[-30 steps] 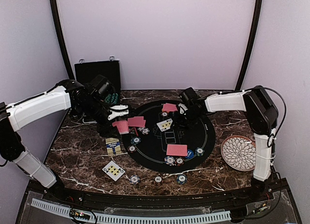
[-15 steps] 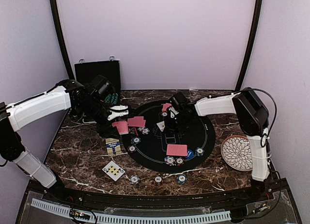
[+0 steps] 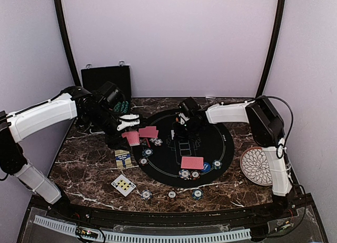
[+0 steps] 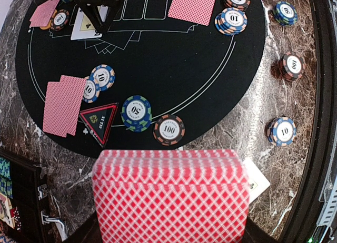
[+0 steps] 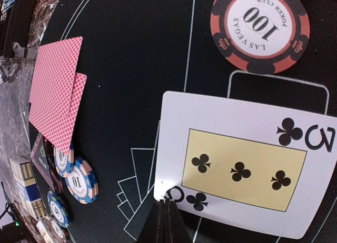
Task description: Distribute texas hold em gaming equipment
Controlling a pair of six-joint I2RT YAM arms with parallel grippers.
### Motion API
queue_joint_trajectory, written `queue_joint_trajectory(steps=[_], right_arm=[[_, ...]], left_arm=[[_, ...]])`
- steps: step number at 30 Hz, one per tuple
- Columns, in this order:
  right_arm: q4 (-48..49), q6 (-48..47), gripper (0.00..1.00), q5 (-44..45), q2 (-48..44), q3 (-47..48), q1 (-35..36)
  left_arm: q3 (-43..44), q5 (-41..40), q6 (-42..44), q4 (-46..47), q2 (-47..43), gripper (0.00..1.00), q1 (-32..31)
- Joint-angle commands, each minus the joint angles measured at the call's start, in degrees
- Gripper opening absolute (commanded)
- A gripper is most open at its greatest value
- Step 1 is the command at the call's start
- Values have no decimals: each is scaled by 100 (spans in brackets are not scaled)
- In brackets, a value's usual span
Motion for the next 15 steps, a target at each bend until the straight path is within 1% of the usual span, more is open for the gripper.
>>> queue_joint_trajectory(steps=[1,2,4,5,8,12,14,15], right_arm=[[-186,-25,0,30,-27,131,109],[-158,-25,2,-35,-164,88,120],[-38,12,19,-93,-489,-68,109],[16,18,25,-49,-655,-157,93],[135,38,36,-118,-1130,-447,-54],[367,-19,40,-209,-1651,-1058,-192],[313,-85,38,-246,-1749,-1234,-195],[283,-99,36,-295,-1770,-1403,-188]], left_arm=[[92,86,-29,-118,-156,0,17],[85,87,-29,-112,-158,0,15],[83,86,-33,-120,-144,0,12],[83,88,-41,-118,-142,0,12],[84,91,-40,-125,-140,0,20],[83,61,-26,-128,-138,0,19],[88,72,-29,-125,-136,0,14],[95,81,-29,-129,-134,0,17]])
